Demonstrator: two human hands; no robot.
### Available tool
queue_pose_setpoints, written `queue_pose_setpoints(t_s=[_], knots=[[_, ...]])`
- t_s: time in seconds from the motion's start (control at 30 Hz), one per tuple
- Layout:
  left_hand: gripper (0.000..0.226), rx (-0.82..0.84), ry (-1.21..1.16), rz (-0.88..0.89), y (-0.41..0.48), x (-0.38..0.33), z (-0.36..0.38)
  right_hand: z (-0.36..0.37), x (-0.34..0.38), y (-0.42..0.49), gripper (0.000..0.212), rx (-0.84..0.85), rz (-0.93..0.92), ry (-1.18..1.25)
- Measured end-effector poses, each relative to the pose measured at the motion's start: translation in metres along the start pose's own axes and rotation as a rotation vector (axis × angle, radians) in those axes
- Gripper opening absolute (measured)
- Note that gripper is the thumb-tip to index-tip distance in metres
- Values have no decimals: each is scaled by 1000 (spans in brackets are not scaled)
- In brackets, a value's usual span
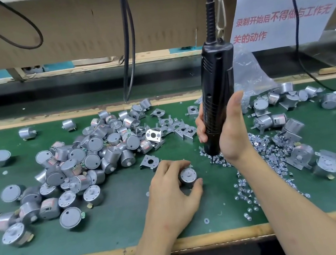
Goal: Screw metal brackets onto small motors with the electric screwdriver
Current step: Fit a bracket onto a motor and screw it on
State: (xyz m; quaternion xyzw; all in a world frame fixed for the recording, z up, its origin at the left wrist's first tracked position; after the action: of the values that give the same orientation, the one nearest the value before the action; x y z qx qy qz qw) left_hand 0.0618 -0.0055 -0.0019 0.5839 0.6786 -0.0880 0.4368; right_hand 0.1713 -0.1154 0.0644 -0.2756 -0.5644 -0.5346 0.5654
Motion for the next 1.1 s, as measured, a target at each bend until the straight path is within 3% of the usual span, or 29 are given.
queue_pose_setpoints(t_s=[1.1], knots=[[27,-9,32,-14,2,-4,-2,2,2,-1,73,-32,-39,-10]])
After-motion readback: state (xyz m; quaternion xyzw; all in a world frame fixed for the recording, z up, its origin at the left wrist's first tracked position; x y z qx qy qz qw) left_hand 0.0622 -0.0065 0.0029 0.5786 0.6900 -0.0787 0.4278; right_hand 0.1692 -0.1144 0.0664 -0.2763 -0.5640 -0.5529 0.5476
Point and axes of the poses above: each hand's wrist, its own y-axis towards the middle knuckle, its own z-axis out of the palm, x = y × z, the point moved 3 cm from there along y, towards the middle knuckle, and after that the axes turned 5 degrees about -x, right-handed, at the moved point
